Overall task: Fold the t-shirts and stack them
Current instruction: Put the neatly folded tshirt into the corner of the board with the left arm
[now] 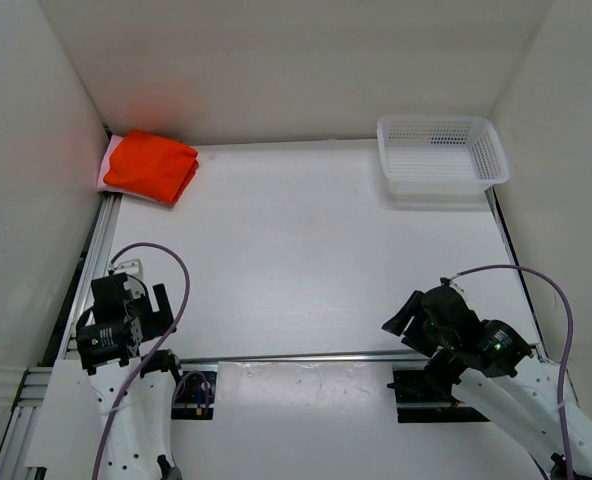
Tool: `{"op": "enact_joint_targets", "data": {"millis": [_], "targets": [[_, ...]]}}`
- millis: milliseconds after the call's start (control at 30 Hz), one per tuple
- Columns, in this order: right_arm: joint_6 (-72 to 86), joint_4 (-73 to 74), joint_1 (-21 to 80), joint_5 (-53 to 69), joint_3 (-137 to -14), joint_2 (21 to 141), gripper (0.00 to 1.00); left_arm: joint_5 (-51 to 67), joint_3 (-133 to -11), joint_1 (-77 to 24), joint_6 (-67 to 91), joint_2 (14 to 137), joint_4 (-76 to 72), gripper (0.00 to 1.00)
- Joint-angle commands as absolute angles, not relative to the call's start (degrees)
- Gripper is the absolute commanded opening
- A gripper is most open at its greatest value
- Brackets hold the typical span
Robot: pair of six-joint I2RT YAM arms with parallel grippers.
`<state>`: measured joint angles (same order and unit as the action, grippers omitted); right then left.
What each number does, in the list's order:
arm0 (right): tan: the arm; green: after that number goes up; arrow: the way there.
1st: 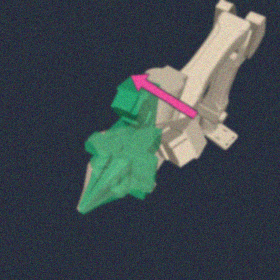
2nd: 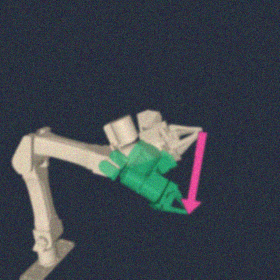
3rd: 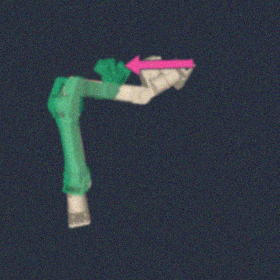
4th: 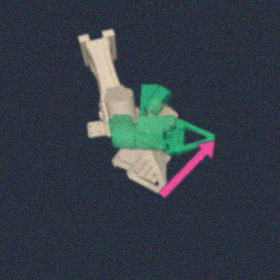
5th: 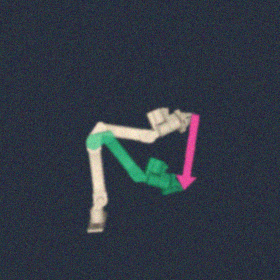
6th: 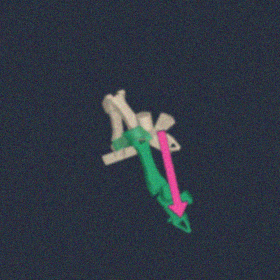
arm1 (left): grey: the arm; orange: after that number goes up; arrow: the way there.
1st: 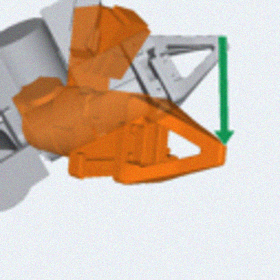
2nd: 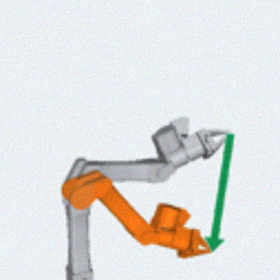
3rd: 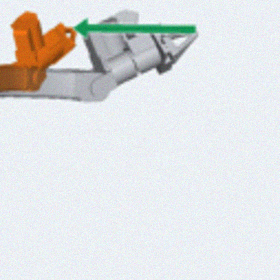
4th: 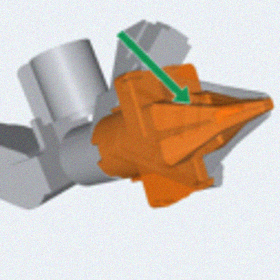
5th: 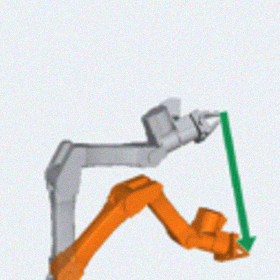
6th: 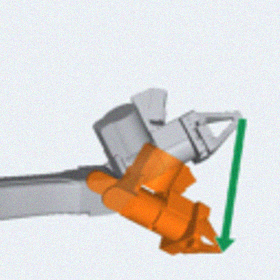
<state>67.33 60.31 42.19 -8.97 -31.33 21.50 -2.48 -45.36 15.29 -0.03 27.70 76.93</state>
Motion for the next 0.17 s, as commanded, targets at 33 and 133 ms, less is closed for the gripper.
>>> {"op": "enact_joint_targets", "data": {"millis": [33,133], "targets": [[67.9,61.3,42.6,-9.8,-31.2,20.3,0.65,-1.0,-47.1,15.6,0.0,27.2,78.4,1.00],[66.2,60.0,42.6,-8.9,-30.6,18.7,0.65,-0.4,-47.1,15.6,0.0,27.2,78.4,1.00]]}}
